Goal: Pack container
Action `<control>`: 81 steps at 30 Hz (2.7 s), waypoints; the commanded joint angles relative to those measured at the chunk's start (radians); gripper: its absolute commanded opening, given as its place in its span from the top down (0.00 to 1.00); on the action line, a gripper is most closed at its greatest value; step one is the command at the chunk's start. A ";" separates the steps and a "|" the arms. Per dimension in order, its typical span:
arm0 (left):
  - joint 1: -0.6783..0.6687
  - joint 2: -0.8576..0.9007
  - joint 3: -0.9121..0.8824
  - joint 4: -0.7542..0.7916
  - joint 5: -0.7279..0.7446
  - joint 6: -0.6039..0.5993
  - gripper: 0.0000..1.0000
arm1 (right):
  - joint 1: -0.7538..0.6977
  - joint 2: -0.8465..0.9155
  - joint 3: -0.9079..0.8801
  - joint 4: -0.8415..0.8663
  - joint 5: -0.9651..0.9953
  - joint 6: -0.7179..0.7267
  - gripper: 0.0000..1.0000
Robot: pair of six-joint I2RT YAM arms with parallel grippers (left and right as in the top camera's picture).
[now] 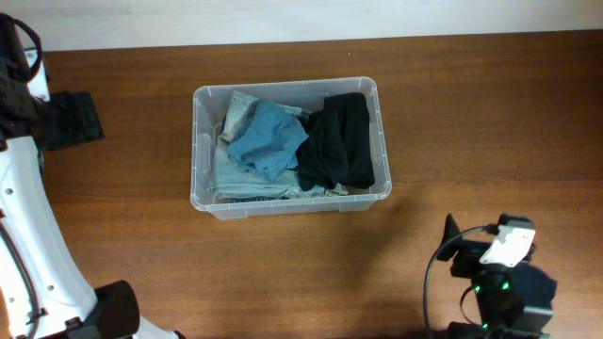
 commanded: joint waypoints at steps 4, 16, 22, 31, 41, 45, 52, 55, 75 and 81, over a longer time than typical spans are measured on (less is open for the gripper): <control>0.003 -0.014 0.005 0.000 -0.003 0.011 0.01 | -0.005 -0.114 -0.112 0.011 -0.029 -0.003 0.02; 0.003 -0.014 0.005 0.000 -0.003 0.011 0.01 | -0.002 -0.113 -0.175 -0.014 -0.074 -0.004 0.02; 0.003 -0.014 0.005 0.000 -0.003 0.011 0.01 | -0.002 -0.113 -0.175 -0.019 -0.074 -0.004 0.02; 0.003 -0.014 0.005 0.000 -0.003 0.011 0.01 | -0.002 -0.113 -0.175 -0.019 -0.074 -0.004 0.01; -0.017 -0.205 -0.164 0.003 -0.003 0.011 0.01 | -0.002 -0.113 -0.175 -0.019 -0.074 -0.004 0.01; -0.046 -0.450 -0.534 0.134 -0.041 0.020 0.01 | -0.002 -0.113 -0.175 -0.019 -0.074 -0.004 0.02; -0.046 -0.853 -1.191 0.855 0.179 0.157 0.01 | -0.002 -0.113 -0.175 -0.019 -0.074 -0.004 0.02; -0.046 -1.004 -1.470 1.078 0.264 0.164 0.01 | -0.002 -0.113 -0.175 -0.019 -0.074 -0.004 0.02; -0.196 -1.753 -2.273 1.442 0.259 0.134 0.01 | -0.002 -0.113 -0.175 -0.019 -0.074 -0.004 0.02; -0.196 -1.749 -2.276 1.445 0.252 0.134 0.01 | -0.002 -0.113 -0.175 -0.019 -0.074 -0.004 0.01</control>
